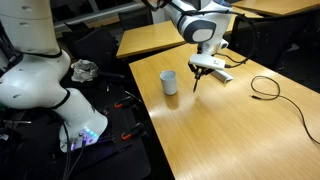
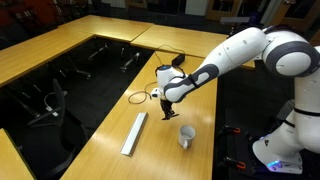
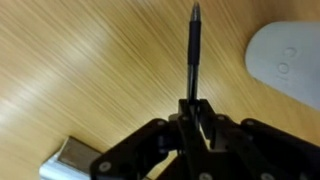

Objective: Put the black pen inside the white mug

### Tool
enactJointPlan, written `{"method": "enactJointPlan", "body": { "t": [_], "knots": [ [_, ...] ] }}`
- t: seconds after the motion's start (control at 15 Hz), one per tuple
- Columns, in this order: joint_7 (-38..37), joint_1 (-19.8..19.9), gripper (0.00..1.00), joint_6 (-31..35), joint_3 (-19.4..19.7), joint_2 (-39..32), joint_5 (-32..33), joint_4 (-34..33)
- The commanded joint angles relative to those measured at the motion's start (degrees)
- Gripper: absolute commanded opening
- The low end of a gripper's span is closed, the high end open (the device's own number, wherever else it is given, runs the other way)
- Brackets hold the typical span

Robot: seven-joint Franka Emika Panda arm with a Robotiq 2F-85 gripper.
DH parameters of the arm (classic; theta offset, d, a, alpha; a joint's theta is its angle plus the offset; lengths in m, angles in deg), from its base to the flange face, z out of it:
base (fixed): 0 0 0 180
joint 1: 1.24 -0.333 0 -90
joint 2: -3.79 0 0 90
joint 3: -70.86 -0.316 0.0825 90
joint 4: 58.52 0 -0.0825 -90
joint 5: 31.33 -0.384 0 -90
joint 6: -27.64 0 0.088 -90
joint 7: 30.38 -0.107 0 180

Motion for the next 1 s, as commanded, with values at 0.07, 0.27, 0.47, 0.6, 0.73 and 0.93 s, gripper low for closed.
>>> {"method": "enactJointPlan", "body": {
  "t": [0.07, 0.27, 0.47, 0.6, 0.73, 0.93],
  "knots": [
    [18.5, 1.6, 0.04, -10.3, -0.5, 7.6, -11.7, 2.6],
    [29.5, 0.0, 0.04, -17.2, 1.3, 10.8, -19.0, 2.7],
    [37.0, -2.5, 0.04, -21.4, 3.1, 12.7, -22.6, 3.2],
    [40.6, -4.4, 0.04, -22.3, 4.2, 13.6, -23.4, 4.2],
    [44.8, -5.8, 0.04, -22.9, 4.9, 14.4, -24.2, 5.1],
    [48.5, -7.9, 0.04, -24.6, 5.7, 15.2, -24.8, 6.3]
  ]
}}
